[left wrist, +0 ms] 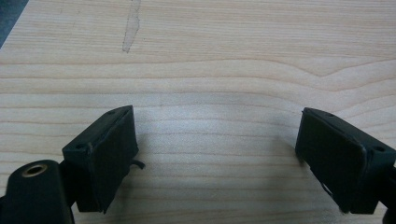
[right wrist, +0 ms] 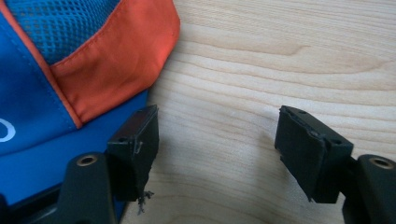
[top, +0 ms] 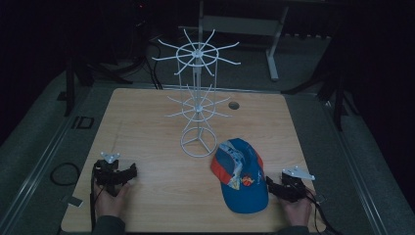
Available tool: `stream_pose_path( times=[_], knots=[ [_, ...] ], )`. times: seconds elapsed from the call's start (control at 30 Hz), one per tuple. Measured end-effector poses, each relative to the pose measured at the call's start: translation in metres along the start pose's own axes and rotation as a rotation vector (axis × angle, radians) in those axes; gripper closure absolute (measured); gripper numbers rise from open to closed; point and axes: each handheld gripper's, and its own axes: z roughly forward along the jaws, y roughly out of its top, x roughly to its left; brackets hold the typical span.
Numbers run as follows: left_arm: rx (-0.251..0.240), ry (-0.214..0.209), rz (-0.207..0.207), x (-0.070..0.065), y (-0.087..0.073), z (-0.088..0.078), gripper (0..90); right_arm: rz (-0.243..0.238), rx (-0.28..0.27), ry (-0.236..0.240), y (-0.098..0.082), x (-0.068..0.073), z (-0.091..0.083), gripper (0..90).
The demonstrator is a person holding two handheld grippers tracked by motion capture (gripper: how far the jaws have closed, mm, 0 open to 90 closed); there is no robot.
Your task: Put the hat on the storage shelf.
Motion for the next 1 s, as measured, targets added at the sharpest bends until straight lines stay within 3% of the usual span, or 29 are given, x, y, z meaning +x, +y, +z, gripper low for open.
stream_pose_path(
  times=[0.17,0.4,0.43,0.47,0.57,0.6,1.0],
  knots=[
    [0.001,0.000,0.001,0.000,0.000,0.000,13.0,0.018,0.007,-0.023,0.002,0.000,0.000,36.2],
    [0.001,-0.001,0.002,0.000,0.000,0.000,12.9,-0.035,0.076,0.026,0.013,-0.001,0.001,49.0],
    [0.001,-0.001,0.002,0.000,0.000,0.000,12.8,-0.035,0.076,0.026,0.013,-0.001,0.001,49.0],
    [0.001,-0.003,0.005,-0.001,0.000,0.000,12.8,-0.081,0.081,0.025,0.015,0.000,0.001,49.0],
    [0.003,-0.006,0.011,-0.001,0.000,0.000,12.8,-0.115,0.089,0.029,0.016,0.001,0.000,48.4],
    [0.003,-0.009,0.014,-0.001,0.000,0.000,12.8,-0.154,0.102,0.021,0.018,0.002,0.000,48.3],
    [0.004,-0.032,0.035,-0.004,0.000,0.000,12.8,-0.186,0.100,0.045,0.026,0.004,-0.008,48.2]
  ],
)
